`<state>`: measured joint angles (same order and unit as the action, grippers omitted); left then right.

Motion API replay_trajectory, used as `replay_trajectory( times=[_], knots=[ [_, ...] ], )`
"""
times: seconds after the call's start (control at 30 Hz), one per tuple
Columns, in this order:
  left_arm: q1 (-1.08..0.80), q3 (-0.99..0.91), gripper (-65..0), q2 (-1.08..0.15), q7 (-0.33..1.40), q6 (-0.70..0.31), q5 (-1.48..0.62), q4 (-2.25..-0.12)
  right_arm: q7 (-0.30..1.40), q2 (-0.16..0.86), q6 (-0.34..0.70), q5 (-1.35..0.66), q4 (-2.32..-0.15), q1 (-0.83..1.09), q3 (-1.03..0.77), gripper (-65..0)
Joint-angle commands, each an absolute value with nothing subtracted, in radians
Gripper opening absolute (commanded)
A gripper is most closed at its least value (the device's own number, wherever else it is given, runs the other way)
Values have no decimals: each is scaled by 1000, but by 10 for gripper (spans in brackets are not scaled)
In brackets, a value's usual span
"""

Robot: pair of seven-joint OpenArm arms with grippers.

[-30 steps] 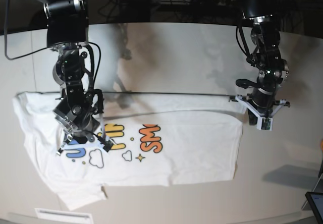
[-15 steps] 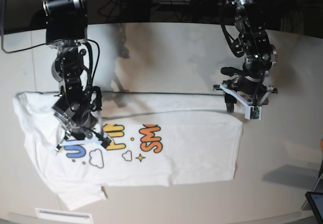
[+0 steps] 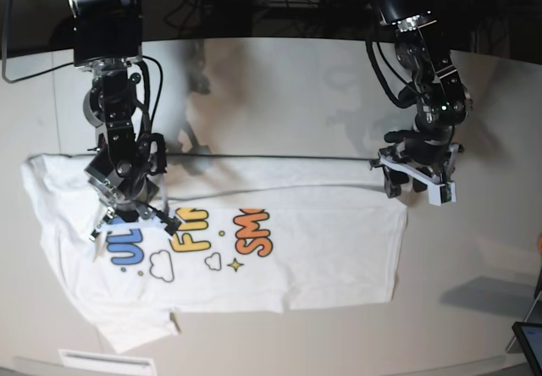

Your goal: Fold the T-shirt properly

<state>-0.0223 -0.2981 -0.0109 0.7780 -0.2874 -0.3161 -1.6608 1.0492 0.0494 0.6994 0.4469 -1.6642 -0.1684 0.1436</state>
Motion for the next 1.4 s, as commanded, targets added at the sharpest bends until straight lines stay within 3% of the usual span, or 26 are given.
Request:
replay_trajectory(
  times=[0.0, 0.87, 1.17, 1.37],
  knots=[
    [-12, -302, -321, -13, 754, -291, -332, -1676, 1043, 50, 694, 447, -1679, -188, 140, -644],
    [108, -305, -324, 4, 751, -291, -332, -1557, 1043, 48, 694, 447, -1679, -185, 148, -646],
    [245, -312, -324, 15, 748, -291, -332, -1311, 1043, 48, 694, 447, -1679, -182, 148, -646],
    [305, -312, -324, 13, 682, -291, -328, -1279, 1012, 50, 694, 447, -1679, -148, 147, -646]
  ],
)
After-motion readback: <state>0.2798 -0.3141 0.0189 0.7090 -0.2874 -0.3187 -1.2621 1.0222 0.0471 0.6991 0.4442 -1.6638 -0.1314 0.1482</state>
